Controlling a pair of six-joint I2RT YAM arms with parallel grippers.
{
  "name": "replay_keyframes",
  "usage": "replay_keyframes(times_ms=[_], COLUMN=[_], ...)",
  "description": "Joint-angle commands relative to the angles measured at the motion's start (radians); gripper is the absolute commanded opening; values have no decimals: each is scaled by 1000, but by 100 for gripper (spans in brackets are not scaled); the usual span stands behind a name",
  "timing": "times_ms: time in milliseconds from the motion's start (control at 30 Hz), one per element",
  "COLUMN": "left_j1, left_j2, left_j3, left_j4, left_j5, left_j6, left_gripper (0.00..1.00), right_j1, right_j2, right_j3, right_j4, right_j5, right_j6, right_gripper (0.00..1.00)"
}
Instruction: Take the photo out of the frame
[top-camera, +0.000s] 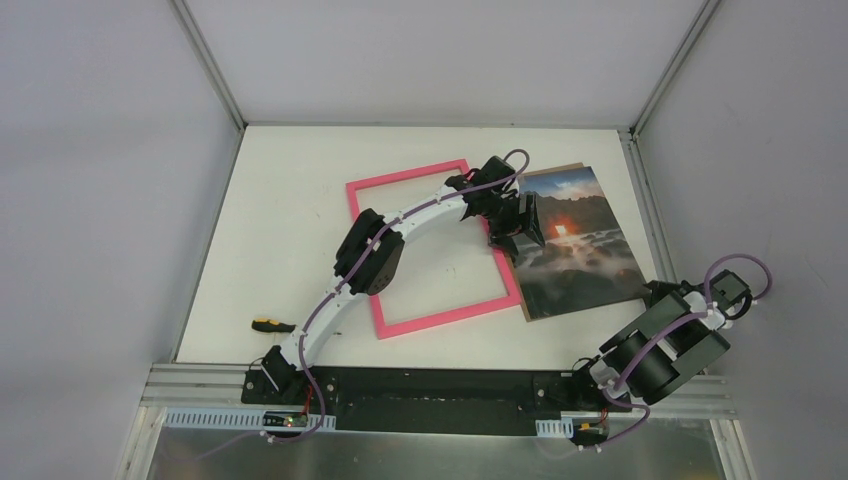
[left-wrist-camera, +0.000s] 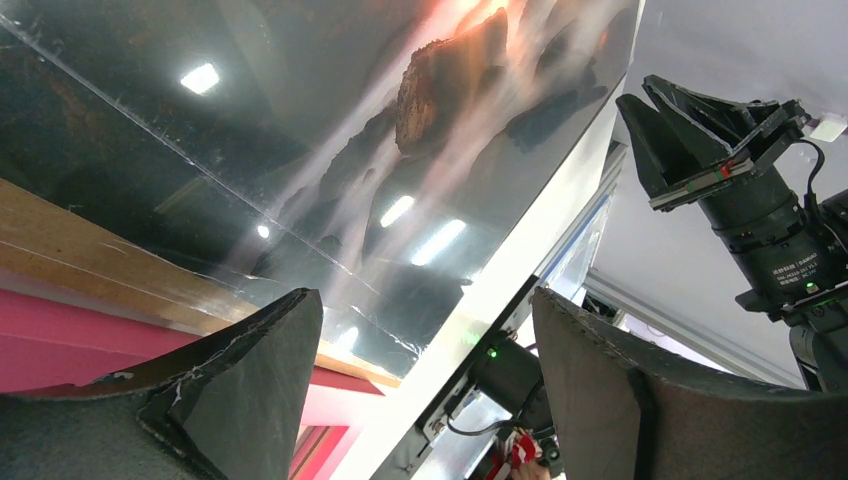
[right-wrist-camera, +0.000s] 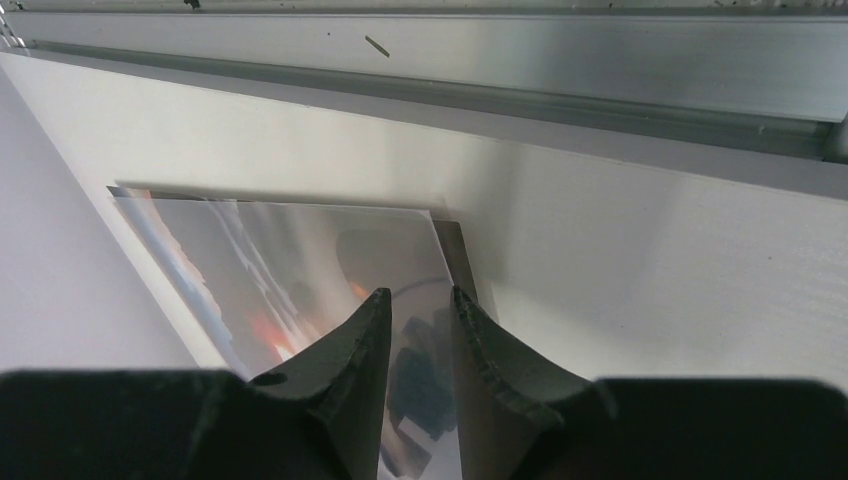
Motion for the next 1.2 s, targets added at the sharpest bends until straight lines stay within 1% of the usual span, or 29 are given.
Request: replay_keyframes(times_ms=[0, 200, 500, 833, 1167], left_j1=[-11, -12, -13, -13, -12], left_j2=[-86, -89, -88, -87, -95], left_j3=[-6, -13, -17, -25, -29], left_j4=[-2, -2, -2, -2, -2], left_j5=[27, 26, 24, 24, 20], left_j6=[11, 12, 9, 10, 12], left_gripper=[79, 78, 78, 78, 78], right_j1=[12, 23, 51, 74, 165], right_j2=[15, 36, 71, 38, 98], right_j3=[36, 36, 38, 36, 89], right_j4=[38, 44, 71, 101, 129], right_j5=[29, 52, 47, 32, 55], right_j6=[-22, -26, -37, -26, 6], right_gripper=[30, 30, 31, 32, 32])
